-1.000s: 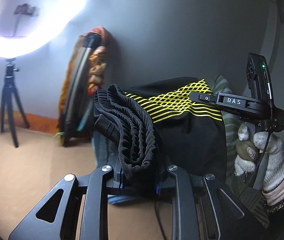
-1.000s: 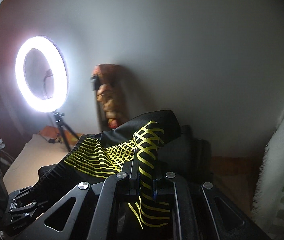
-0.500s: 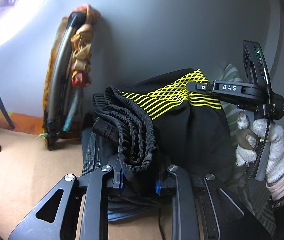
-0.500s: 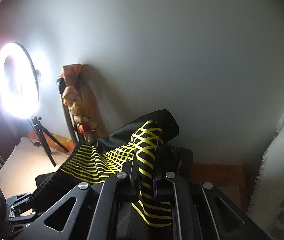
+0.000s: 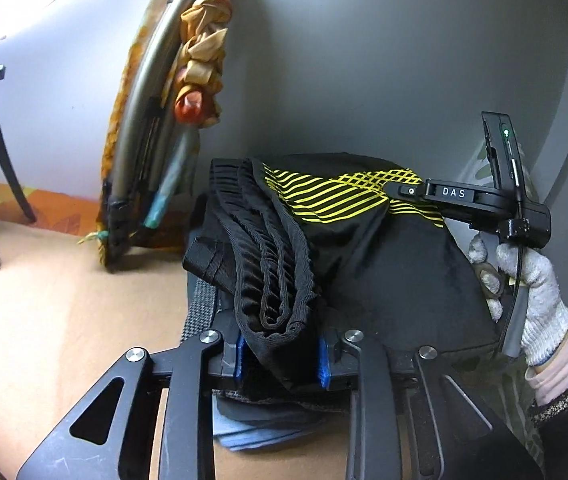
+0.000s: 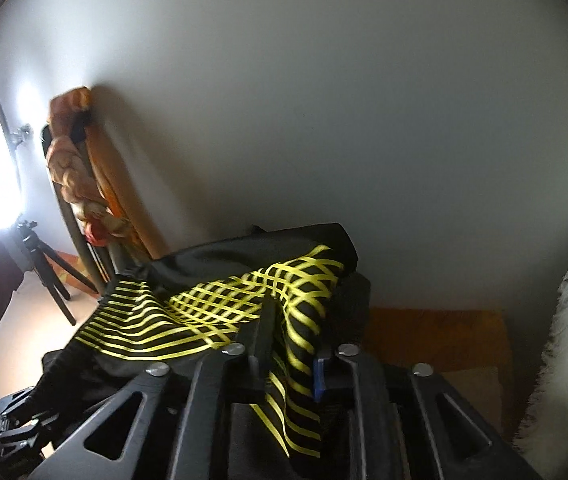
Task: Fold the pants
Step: 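Carry the folded pants with both grippers toward the stack beside the pillow, then lower the pants onto the stack, open both grippers and withdraw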
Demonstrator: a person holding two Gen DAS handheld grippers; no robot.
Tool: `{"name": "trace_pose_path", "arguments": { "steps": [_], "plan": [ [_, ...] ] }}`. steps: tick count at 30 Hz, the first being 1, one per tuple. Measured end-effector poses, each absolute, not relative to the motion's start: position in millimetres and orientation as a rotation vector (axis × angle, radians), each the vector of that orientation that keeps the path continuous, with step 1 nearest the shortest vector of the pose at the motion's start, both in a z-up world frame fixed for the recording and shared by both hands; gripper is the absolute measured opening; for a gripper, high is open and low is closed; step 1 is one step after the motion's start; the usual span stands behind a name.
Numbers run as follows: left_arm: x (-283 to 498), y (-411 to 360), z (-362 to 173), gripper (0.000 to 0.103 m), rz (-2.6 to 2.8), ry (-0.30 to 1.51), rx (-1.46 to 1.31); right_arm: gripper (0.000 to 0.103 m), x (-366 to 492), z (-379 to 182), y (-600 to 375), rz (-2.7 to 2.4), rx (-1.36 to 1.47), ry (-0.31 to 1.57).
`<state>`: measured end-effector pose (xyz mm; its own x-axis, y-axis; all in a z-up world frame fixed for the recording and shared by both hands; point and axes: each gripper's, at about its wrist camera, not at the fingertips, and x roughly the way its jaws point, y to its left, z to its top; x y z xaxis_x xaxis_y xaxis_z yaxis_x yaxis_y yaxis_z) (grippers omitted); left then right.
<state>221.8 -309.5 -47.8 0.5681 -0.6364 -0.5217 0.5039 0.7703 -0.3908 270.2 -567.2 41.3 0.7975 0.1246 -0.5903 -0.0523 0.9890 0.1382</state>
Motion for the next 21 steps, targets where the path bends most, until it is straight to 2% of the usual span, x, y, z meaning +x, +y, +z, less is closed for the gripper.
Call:
{"name": "trace_pose_path", "arguments": {
  "steps": [2,4,5,11,21],
  "plan": [
    [220,-307,-47,0.046,-0.644,0.694,-0.191,0.034,273,37,-572,0.083,0.131,0.646],
    [221,-300,-49,0.06,-0.621,0.706,-0.201,0.045,272,36,-577,0.059,0.146,0.646],
    [224,-297,-50,0.063,-0.616,0.723,-0.21,0.049,271,37,-578,0.041,0.15,0.643],
    [221,-285,-46,0.064,-0.589,0.749,-0.178,0.061,256,40,-593,-0.05,0.166,0.634],
    [210,-271,-31,0.064,-0.554,0.748,-0.13,0.063,204,66,-606,-0.109,0.19,0.591]
  ]
}}
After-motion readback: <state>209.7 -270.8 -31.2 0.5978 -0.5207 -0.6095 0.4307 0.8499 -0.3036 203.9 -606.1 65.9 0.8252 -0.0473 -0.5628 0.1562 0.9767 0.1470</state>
